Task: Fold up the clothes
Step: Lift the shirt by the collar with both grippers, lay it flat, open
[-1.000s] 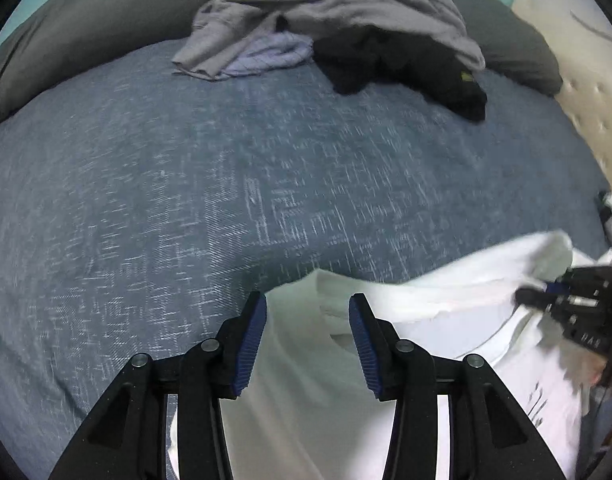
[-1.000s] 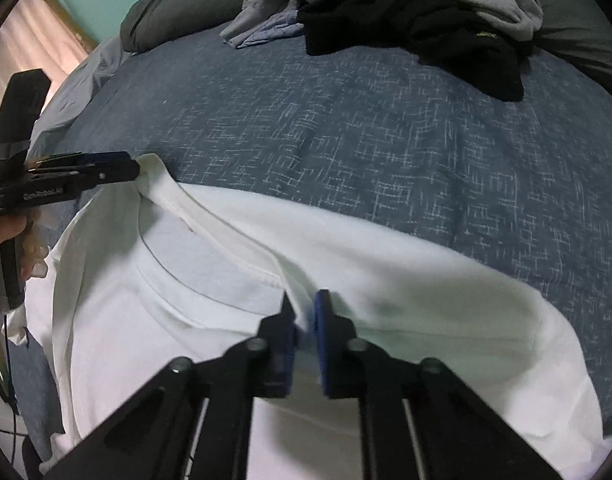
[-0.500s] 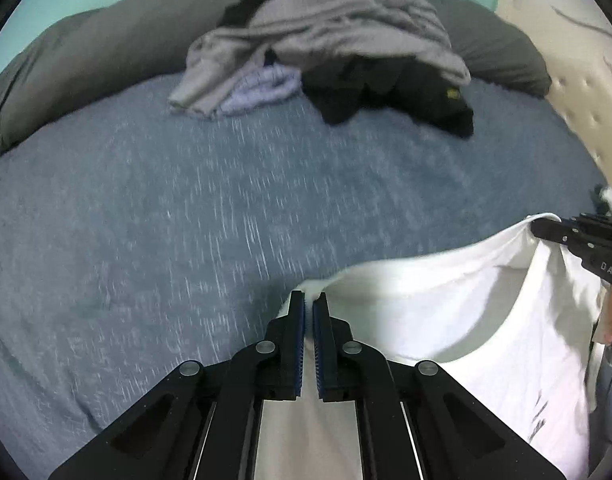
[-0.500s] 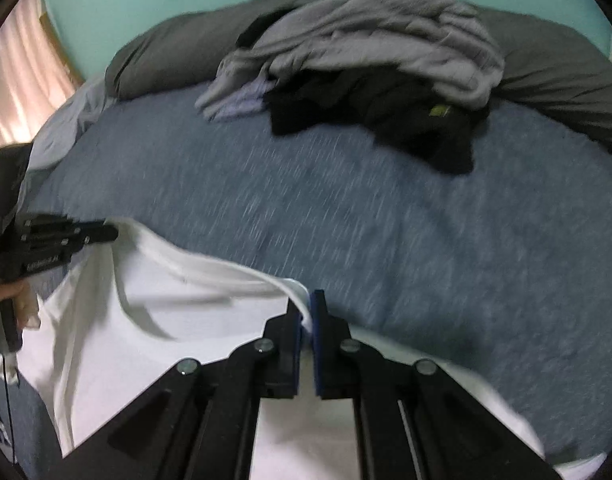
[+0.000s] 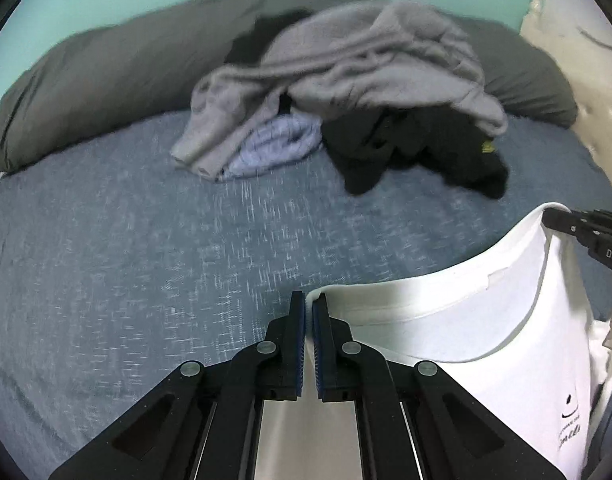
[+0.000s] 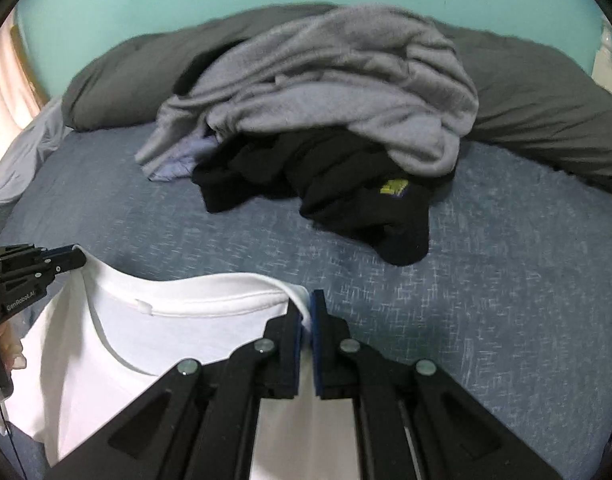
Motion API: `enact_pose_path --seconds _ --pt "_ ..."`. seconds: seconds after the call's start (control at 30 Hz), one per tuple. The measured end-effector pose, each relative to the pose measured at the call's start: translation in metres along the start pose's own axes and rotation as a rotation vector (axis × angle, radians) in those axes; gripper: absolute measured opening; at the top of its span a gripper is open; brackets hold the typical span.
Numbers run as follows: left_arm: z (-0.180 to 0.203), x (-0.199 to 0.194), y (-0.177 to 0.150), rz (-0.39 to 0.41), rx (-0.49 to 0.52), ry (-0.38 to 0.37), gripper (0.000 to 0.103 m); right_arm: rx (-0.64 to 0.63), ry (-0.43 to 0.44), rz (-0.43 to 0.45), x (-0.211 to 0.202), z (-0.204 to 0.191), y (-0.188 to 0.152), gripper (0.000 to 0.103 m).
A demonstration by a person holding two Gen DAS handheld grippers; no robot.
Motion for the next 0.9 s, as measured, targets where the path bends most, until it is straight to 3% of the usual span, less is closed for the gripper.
enact_pose_path --seconds 0.27,0.4,0.47,0.5,0.53,0.6,0.67,0.77,0.9 --pt "-0.003 0.053 -0.017 -0.049 0.006 0.042 0.004 0.057 0.045 -0.044 0.042 0.004 -0.017 0.004" --pt "-0.002 0.058 -0.022 -0.035 0.021 0.052 0.005 0.100 0.090 -0.046 0.052 0.006 -0.023 0.008" --pt "-0.006 0.045 -0.018 -0.008 -0.015 0.014 0.006 0.121 0.112 -0.047 0.057 0.007 -0.026 0.011" --pt "-0.008 0.038 -0.017 0.005 -0.034 -0.005 0.010 0.132 0.123 -0.047 0.060 0.007 -0.027 0.019" --pt "-0.010 0.032 -0.015 0.018 -0.052 -0.024 0.013 0.146 0.135 -0.042 0.057 0.009 -0.028 0.042" --pt "-0.014 0.017 -0.012 0.045 -0.080 -0.055 0.038 0.181 0.157 -0.018 0.040 0.017 -0.031 0.079" --pt "-0.021 0.000 -0.013 0.067 -0.106 -0.077 0.044 0.215 0.179 0.006 0.023 0.025 -0.034 0.080" --pt "-0.033 -0.026 -0.021 0.086 -0.151 -0.093 0.044 0.267 0.212 0.041 -0.002 0.037 -0.038 0.080" --pt "-0.043 -0.055 -0.063 0.085 -0.190 -0.113 0.044 0.315 0.251 0.083 -0.048 0.051 -0.061 0.080"
Point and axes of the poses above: each gripper's, at about its wrist camera, not at the fingertips, and x roughly the way its jaws point, z to its right, y to its top, the point moved 10 cm from there along x, roughly the way its jaws point, and after that the axes turned 1 degree about -z, right-handed, at the moved point
